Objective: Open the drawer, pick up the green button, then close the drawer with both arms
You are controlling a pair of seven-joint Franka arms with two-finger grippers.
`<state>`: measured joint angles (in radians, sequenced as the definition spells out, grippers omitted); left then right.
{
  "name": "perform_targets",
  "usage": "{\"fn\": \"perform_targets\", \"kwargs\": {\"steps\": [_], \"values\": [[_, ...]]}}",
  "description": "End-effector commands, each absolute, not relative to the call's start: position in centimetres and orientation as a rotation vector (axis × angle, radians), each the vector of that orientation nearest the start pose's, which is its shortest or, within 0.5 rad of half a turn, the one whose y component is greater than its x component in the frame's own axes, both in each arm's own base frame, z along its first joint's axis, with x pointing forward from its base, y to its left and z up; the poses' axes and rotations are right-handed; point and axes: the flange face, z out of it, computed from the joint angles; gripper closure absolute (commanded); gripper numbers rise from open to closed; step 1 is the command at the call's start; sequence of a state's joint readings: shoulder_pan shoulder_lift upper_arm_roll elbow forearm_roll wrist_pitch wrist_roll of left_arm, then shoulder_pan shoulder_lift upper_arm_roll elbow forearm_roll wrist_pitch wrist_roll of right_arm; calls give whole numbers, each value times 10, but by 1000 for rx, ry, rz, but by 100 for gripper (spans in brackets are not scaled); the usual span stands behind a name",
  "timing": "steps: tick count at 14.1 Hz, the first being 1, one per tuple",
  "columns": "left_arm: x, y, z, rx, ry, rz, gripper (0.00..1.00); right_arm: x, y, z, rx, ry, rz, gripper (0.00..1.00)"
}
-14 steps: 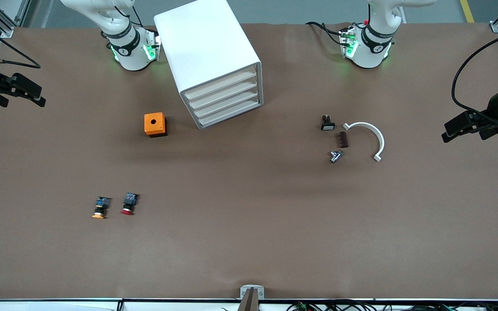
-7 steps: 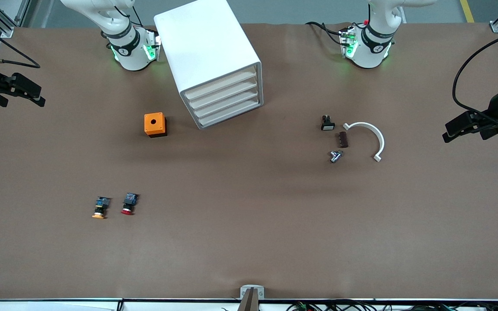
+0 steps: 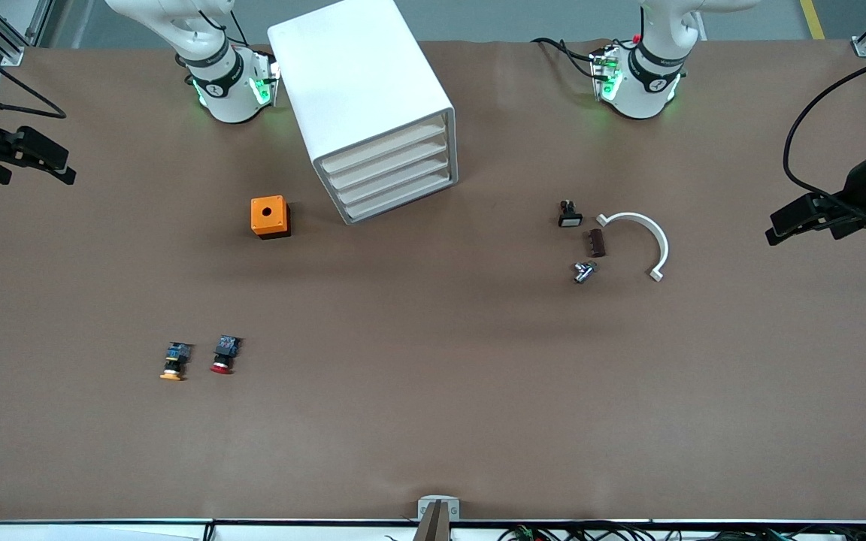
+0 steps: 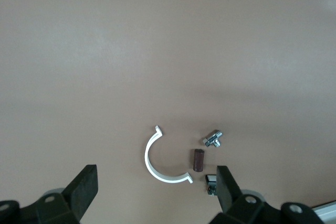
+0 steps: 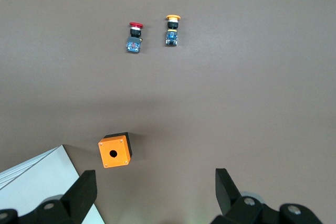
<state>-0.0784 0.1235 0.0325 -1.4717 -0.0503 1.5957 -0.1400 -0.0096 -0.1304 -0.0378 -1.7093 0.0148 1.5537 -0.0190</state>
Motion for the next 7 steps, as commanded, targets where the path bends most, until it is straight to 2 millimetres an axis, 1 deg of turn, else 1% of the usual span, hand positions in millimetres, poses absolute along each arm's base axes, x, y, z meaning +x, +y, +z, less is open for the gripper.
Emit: {"fn": "perform_targets", "kwargs": {"steps": [1,3,4,5,7], "values": [[611,-46,565,-3161,-150,114,1,504,-25,635,-3113,49,37,0],[617,-54,548,-3162,-137,159,1,504,-22,634,-3114,42,39,0],[621,-57,536,-3157,-138,188,1,504,-22,635,-3114,42,35,0],[623,-67,528,-3152,-145,210,1,504,-22,635,-3114,42,34,0],[627,-98,501,-3128,-188,271,1,504,-22,636,-3114,42,30,0]]}}
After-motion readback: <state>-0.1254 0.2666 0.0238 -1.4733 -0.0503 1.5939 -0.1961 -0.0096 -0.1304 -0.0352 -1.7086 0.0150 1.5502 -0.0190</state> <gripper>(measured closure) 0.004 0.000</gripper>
